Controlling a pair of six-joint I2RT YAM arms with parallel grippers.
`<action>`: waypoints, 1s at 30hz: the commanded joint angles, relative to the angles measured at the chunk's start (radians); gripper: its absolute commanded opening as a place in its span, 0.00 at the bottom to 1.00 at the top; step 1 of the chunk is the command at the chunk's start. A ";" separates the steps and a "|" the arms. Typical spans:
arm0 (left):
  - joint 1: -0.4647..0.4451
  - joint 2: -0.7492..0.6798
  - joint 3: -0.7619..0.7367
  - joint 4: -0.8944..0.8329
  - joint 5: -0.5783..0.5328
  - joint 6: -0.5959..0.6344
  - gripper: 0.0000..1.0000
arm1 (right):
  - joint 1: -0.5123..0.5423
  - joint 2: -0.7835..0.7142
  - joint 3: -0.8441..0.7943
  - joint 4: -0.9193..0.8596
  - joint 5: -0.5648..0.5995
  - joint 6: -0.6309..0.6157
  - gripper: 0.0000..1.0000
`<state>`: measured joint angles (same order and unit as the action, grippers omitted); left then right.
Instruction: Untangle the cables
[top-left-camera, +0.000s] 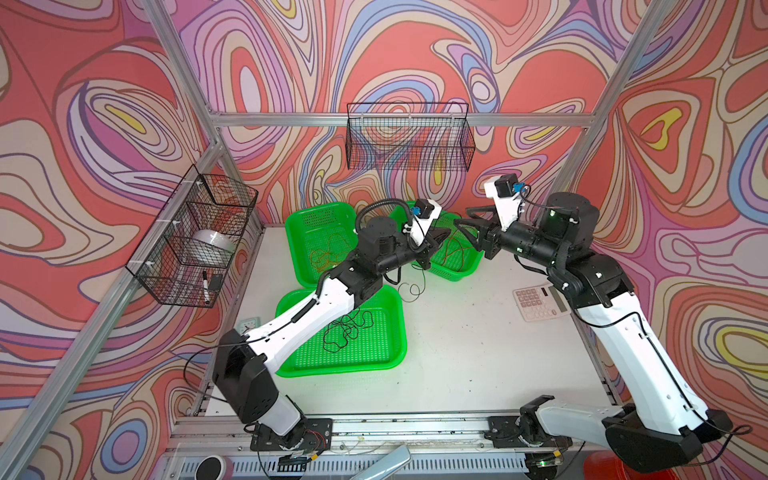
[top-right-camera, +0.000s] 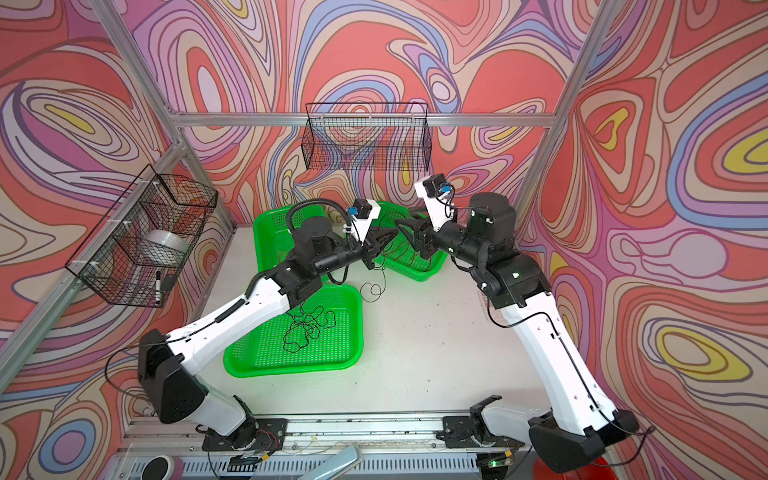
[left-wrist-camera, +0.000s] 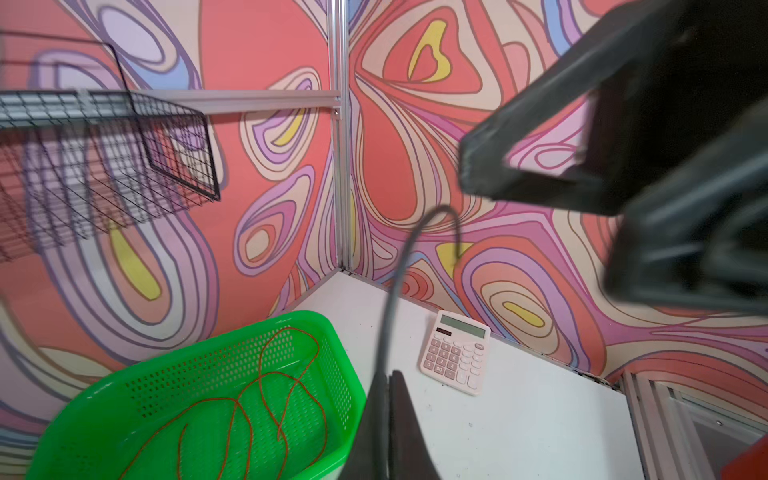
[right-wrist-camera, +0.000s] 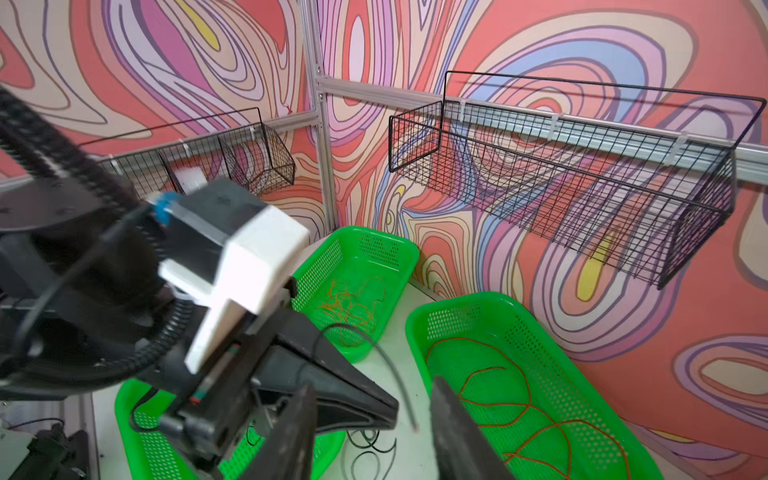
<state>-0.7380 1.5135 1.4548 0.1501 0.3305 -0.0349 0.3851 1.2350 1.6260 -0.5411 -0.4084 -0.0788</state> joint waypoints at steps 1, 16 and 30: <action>-0.001 -0.130 0.091 -0.188 -0.098 0.093 0.00 | -0.002 -0.041 -0.045 0.091 0.026 0.022 0.69; 0.076 -0.453 -0.155 -0.557 -0.354 0.141 0.00 | -0.002 -0.115 -0.292 0.169 0.193 0.083 0.75; 0.143 -0.550 -0.747 -0.260 -0.395 -0.034 0.47 | -0.002 -0.186 -0.771 0.450 0.369 0.174 0.79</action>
<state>-0.6067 0.9676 0.7189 -0.2268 -0.0460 -0.0200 0.3851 1.0729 0.9165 -0.2043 -0.1051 0.0666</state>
